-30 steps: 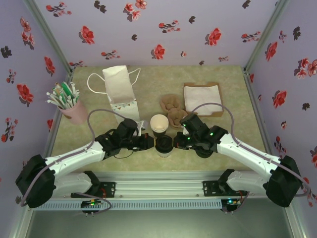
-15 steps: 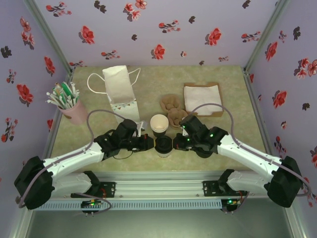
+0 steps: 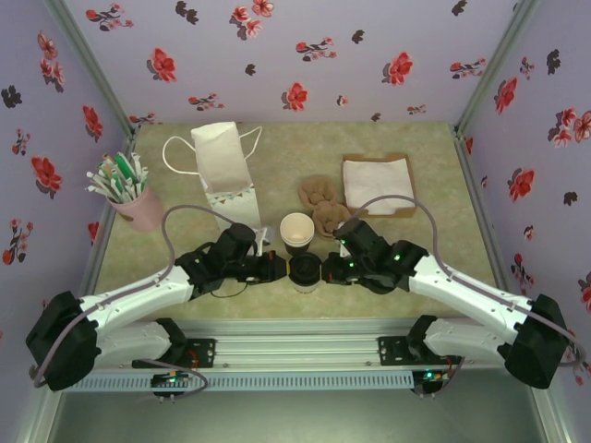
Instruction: Pack the takeout coffee
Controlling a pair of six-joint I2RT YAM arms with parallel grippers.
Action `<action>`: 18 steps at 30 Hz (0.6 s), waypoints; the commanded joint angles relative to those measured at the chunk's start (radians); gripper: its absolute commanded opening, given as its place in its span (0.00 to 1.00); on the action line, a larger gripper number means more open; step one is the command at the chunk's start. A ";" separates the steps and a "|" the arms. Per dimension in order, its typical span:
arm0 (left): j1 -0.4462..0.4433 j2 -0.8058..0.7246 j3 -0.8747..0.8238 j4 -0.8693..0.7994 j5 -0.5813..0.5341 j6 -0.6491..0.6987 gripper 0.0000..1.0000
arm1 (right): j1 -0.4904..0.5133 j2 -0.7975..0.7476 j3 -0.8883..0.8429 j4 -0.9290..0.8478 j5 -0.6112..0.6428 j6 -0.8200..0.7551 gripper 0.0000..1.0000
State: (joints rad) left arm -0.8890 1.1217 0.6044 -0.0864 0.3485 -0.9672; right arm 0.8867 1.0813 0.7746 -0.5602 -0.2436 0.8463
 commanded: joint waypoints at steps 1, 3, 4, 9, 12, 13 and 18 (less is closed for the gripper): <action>-0.010 -0.013 -0.012 0.007 -0.009 -0.013 0.04 | 0.018 0.020 -0.009 0.026 0.013 0.014 0.04; -0.012 -0.013 -0.011 0.007 -0.010 -0.013 0.04 | 0.023 0.029 -0.011 0.026 0.027 0.017 0.04; -0.013 -0.012 -0.014 0.009 -0.011 -0.015 0.04 | 0.026 0.037 -0.011 0.021 0.040 0.016 0.04; -0.019 -0.002 -0.018 0.022 -0.012 -0.019 0.04 | 0.031 0.061 -0.023 0.008 0.072 0.023 0.03; -0.022 0.001 -0.020 0.028 -0.011 -0.022 0.04 | 0.036 0.064 -0.027 -0.006 0.084 0.027 0.03; -0.022 0.000 -0.020 0.028 -0.011 -0.022 0.04 | 0.038 0.063 -0.027 -0.010 0.086 0.028 0.03; -0.024 -0.001 -0.021 0.028 -0.011 -0.022 0.03 | 0.038 0.059 -0.018 -0.032 0.095 0.027 0.03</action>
State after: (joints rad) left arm -0.8986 1.1217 0.5999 -0.0776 0.3408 -0.9821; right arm 0.9173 1.1130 0.7750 -0.5388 -0.2058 0.8501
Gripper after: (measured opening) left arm 0.037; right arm 0.065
